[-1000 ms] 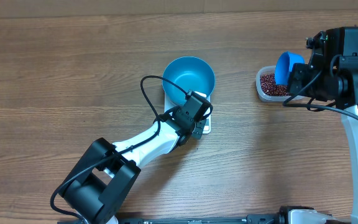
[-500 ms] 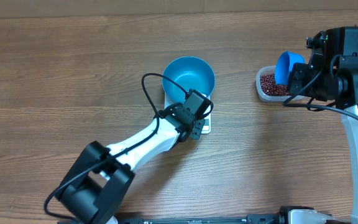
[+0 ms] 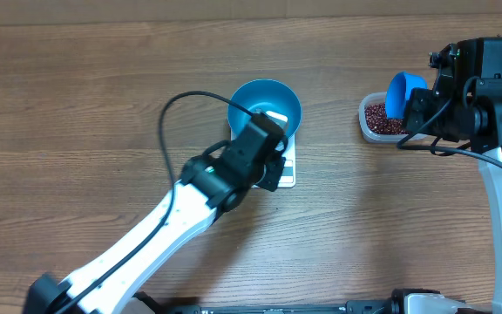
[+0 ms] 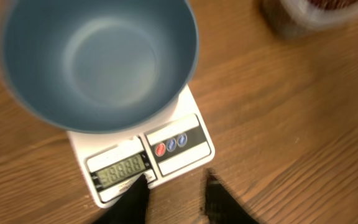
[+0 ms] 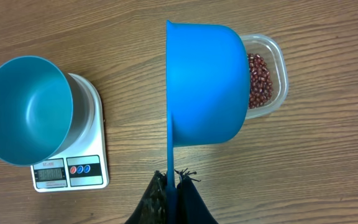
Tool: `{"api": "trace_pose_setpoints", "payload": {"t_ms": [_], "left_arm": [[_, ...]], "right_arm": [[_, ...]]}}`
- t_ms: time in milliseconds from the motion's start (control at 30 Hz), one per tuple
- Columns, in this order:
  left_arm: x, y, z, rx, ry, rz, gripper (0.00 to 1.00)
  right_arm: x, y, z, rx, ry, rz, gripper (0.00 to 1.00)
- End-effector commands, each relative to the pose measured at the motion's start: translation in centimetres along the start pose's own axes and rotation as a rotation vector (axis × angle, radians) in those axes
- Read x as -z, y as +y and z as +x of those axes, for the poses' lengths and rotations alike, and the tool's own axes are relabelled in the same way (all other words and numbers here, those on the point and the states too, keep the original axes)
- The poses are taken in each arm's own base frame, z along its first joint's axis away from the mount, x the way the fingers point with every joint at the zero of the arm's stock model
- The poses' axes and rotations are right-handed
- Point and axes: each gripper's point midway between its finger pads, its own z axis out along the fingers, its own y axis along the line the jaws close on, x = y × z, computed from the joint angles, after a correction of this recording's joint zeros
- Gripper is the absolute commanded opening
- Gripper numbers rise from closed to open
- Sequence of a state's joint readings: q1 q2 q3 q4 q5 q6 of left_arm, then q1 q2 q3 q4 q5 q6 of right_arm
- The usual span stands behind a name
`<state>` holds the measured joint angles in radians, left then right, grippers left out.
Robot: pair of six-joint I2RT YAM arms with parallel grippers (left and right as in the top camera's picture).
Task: Scoop item into bowl and weigh 150g on scale
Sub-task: 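Pull the left gripper back beside the scale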
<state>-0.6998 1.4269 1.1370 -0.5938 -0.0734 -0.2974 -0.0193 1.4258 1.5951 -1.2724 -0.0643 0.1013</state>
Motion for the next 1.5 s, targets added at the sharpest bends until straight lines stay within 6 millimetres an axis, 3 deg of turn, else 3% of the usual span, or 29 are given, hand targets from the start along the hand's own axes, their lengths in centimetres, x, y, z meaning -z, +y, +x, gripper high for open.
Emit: {"api": "trace_pose_setpoints", "payload": {"t_ms": [0,167,367,500,767,1100,1467], "left_arm": [[3.5,2.2,-3.0,0.037,-0.129,-0.06,0.54],[5.9,5.3,-2.8,0.103,-0.14,-0.112,1.0],[6.5,10.7,-2.9,0.251,-0.147,-0.222,0.99],[6.7,12.2,-2.7,0.291,-0.143,-0.236,0.99],[6.3,9.1,-1.0,0.147,-0.036,-0.067,1.0],[9.0,7.0,-1.6,-0.137,0.003,0.032,0.99],[10.8,7.3,3.5,-0.187,0.233,0.03,0.99]], "right_arm": [[1.0,0.2,-0.6,-0.005,-0.033,-0.01,0.04],[1.0,0.1,-0.2,-0.01,-0.017,-0.01,0.04],[1.0,0.4,0.1,-0.011,-0.001,-0.027,0.04],[1.0,1.0,0.4,-0.012,0.012,-0.062,0.04],[1.0,1.5,0.6,-0.034,0.023,-0.093,0.04],[1.0,1.5,0.7,-0.031,0.025,-0.09,0.04],[1.0,1.5,0.6,-0.031,0.024,-0.09,0.04]]}}
